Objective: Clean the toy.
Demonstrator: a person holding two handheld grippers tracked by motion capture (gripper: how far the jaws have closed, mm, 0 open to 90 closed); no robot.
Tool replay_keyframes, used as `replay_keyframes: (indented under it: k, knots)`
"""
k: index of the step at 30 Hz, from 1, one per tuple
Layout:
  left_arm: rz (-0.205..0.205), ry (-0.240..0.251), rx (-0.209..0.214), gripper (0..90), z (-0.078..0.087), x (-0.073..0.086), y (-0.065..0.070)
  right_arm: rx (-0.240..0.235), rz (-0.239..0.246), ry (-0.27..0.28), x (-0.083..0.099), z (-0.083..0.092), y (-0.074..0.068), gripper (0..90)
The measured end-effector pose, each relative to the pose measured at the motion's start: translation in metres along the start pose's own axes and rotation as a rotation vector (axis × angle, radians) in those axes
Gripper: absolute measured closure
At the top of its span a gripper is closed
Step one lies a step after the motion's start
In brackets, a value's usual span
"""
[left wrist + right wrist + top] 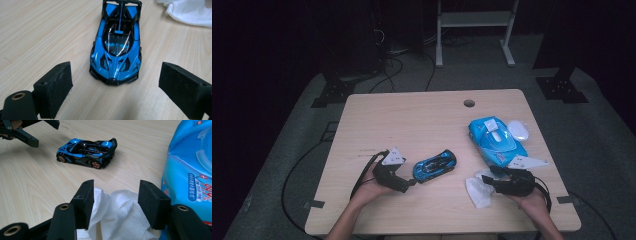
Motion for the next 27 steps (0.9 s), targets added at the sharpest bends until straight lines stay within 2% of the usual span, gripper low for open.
replay_keyframes:
  k: [11,27]
  knots:
    - [-0.002,-0.006,-0.005,11.0,0.007,0.009,-0.001,0.000,0.000,-0.005,0.001,0.000,0.000,44.8]
    - [0.037,0.002,-0.013,10.6,0.019,0.029,-0.004,-0.005,0.001,-0.011,0.003,-0.002,-0.002,43.4]
Point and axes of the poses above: each handheld gripper's, and its own axes: z roughly backward along the jaws, x roughly out of its underside, y roughly to its right, the point moved 9 cm from there along -z, roughly forward along the jaws, and after that the axes turned 6 degrees about z, right-handed, at the moved point
